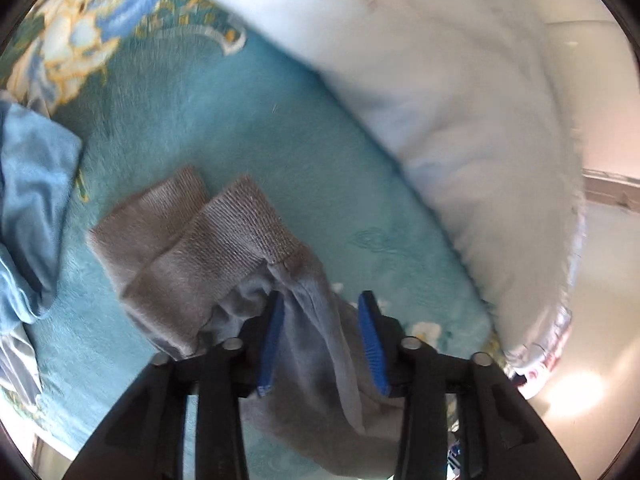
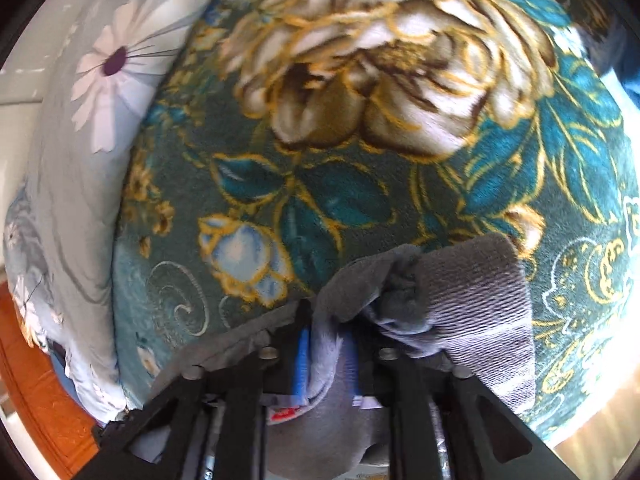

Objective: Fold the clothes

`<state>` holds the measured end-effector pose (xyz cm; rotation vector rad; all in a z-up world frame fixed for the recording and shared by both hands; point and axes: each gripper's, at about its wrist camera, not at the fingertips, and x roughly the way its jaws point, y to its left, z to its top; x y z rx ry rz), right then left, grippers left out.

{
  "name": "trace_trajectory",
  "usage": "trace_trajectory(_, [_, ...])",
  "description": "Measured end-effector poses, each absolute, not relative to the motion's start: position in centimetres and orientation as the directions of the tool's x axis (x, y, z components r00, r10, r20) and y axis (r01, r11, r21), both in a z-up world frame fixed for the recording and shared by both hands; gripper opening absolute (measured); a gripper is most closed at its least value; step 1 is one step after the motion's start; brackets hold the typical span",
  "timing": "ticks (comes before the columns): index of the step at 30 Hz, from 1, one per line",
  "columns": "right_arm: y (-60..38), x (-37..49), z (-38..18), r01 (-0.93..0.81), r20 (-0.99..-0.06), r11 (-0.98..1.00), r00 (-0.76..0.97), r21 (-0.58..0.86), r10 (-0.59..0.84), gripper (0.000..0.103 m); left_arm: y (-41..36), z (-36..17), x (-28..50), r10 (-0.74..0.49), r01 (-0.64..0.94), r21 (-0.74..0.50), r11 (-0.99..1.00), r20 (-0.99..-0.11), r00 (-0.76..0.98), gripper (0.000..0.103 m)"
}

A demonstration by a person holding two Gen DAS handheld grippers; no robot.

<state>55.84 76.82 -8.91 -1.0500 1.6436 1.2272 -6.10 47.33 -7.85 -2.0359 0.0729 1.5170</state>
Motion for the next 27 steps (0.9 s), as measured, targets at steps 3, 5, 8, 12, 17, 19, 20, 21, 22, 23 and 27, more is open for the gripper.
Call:
trace_trajectory(3, [76.3,55.4,-7.2,-0.934,-0.934,0.129,-0.346,0.334,-0.093,0.064,44.8,-6.0,-7.2,0.349,-0.376,-0.444,-0.813,-0.889,0.296,0.047])
trace_trajectory(5, [75.9,55.0,-5.8,-0.936,-0.937,0.087,-0.346,0.341,-0.055,0.064,43.0,-6.1,-7.6,0.342,-0.353,-0.424,-0.834,-0.899,0.272,0.048])
trace_trajectory(8, [74.5,54.6,-3.8,-0.925,-0.926,0.057,-0.377,0.376,-0.008,0.067,40.6,-7.5,-7.4,0.324,-0.321,-0.400,-0.858,-0.908,0.266,0.048])
trace_trajectory(12, [71.9,53.7,-1.9,-0.918,-0.918,0.011,-0.396,0.396,0.004,0.073,39.2,-9.9,-6.2,0.321,-0.314,-0.401,-0.861,-0.906,0.276,0.048])
trace_trajectory(17, [68.3,53.0,-0.6,-0.916,-0.916,-0.023,-0.399,0.400,-0.034,0.074,39.8,-11.8,-5.6,0.284,-0.379,-0.355,-0.854,-0.931,0.231,0.048])
trace_trajectory(19, [67.4,53.1,-0.4,-0.918,-0.917,-0.028,-0.395,0.397,-0.044,0.074,40.0,-12.2,-5.5,0.280,-0.380,-0.351,-0.856,-0.932,0.230,0.048])
trace_trajectory(20, [67.0,53.2,-0.3,-0.919,-0.919,-0.030,-0.391,0.392,-0.049,0.074,40.0,-12.3,-5.5,0.288,-0.376,-0.357,-0.855,-0.930,0.228,0.048])
trace_trajectory(21, [66.7,53.3,-0.2,-0.920,-0.920,-0.029,-0.388,0.390,-0.051,0.074,40.0,-12.3,-5.5,0.296,-0.373,-0.363,-0.854,-0.928,0.226,0.047])
trace_trajectory(22, [66.5,53.5,-0.1,-0.921,-0.921,-0.027,-0.386,0.388,-0.052,0.074,40.1,-12.2,-5.4,0.302,-0.379,-0.367,-0.849,-0.928,0.220,0.046])
trace_trajectory(23, [66.4,53.7,-0.1,-0.923,-0.923,-0.023,-0.382,0.384,-0.051,0.074,40.2,-12.0,-5.4,0.307,-0.386,-0.369,-0.845,-0.927,0.214,0.042])
trace_trajectory(27, [66.3,54.2,-0.1,-0.928,-0.927,-0.001,-0.372,0.372,-0.051,0.074,40.4,-11.4,-5.4,0.304,-0.421,-0.364,-0.831,-0.930,0.205,0.012])
